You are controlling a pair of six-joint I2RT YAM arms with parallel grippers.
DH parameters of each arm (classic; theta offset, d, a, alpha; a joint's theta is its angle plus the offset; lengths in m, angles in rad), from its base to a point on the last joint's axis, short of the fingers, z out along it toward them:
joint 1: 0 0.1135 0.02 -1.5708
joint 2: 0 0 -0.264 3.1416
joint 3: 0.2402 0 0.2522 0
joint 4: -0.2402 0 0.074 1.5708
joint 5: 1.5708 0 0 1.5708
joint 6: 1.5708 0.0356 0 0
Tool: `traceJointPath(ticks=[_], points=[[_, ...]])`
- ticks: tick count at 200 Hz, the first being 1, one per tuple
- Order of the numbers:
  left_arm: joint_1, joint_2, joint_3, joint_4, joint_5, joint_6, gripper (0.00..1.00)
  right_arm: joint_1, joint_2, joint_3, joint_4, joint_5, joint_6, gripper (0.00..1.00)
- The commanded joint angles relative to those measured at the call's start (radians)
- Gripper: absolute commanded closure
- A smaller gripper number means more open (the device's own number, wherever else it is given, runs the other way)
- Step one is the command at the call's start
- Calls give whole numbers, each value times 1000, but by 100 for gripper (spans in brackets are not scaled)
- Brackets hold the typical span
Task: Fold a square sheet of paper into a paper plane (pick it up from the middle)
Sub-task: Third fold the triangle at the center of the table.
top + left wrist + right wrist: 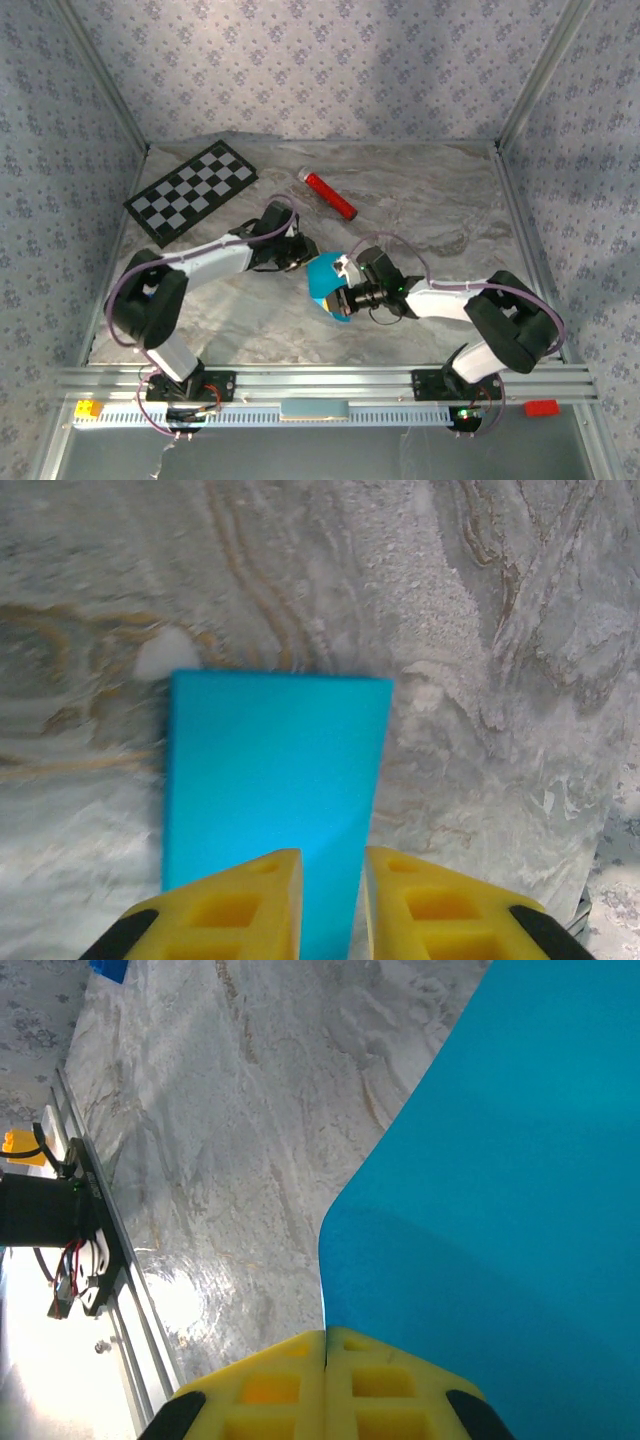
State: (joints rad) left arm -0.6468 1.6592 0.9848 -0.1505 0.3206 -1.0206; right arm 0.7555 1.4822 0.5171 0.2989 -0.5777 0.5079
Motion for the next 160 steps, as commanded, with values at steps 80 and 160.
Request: traceJointPath(ticks=[80, 160], points=[[-12, 258, 117, 29, 120, 72, 88, 3, 27, 22, 41, -15, 60, 98], [-30, 290, 133, -56, 72, 117, 89, -59, 47, 38, -18, -22, 24, 98]])
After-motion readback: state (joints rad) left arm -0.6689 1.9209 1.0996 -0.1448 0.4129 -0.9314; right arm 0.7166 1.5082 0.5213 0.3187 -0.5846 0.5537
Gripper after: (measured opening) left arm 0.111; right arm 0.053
